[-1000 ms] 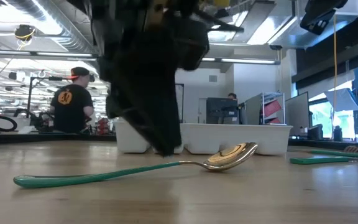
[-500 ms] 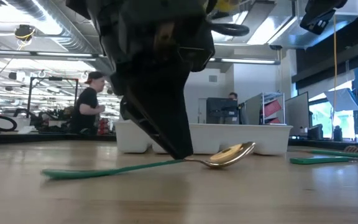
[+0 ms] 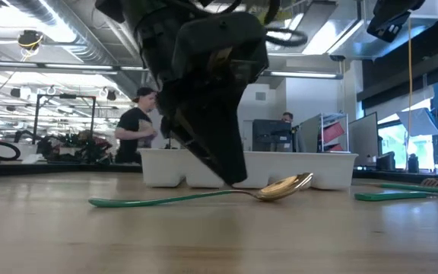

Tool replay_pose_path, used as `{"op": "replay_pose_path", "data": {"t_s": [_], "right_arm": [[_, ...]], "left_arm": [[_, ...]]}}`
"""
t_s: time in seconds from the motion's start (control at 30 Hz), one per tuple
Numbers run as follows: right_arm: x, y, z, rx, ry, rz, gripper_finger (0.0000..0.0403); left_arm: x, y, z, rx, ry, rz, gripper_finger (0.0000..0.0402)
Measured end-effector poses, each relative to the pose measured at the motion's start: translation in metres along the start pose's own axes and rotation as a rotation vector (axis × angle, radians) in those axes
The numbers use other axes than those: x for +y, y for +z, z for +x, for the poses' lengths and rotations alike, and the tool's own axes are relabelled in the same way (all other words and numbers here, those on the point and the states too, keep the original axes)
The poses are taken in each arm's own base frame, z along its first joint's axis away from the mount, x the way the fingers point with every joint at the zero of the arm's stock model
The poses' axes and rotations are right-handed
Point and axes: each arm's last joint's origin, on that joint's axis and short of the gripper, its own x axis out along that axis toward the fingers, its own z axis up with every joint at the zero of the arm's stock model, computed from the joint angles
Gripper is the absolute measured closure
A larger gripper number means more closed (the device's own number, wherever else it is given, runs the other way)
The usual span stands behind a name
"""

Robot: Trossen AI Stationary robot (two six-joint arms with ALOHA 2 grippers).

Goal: Sort silverware
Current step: Put the spoon into the silverware organizer

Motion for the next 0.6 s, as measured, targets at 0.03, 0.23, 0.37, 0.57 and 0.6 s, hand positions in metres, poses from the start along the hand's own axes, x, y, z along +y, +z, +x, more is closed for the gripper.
{"op": "replay_pose_path", "data": {"t_s": [0.03,0.23,0.37,0.57,0.6], "right_arm": [[0.0,0.0,0.0,0.0,0.0,0.0,0.0397],[0.0,0.0,0.0,0.0,0.0,0.0,0.0397],[0.0,0.0,0.0,0.0,0.0,0.0,0.0397],[0.0,0.0,0.0,0.0,0.0,0.0,0.0397],[0.0,0.0,0.0,0.0,0.0,0.0,0.0397]], "left_arm": [[0.0,0.0004,-0.0002,-0.007,0.005,0.001,0.0318],[0.0006,0.0008,-0.0004,-0.023,0.028,-0.002,0.0318],[0.0026,-0.0003,-0.0005,-0.022,0.065,0.014,0.0318],[0.0017,-0.0018,0.0013,-0.018,0.068,0.073,0.0318],[0.0015,-0.0027,0.003,-0.015,0.069,0.085,0.0318]]}}
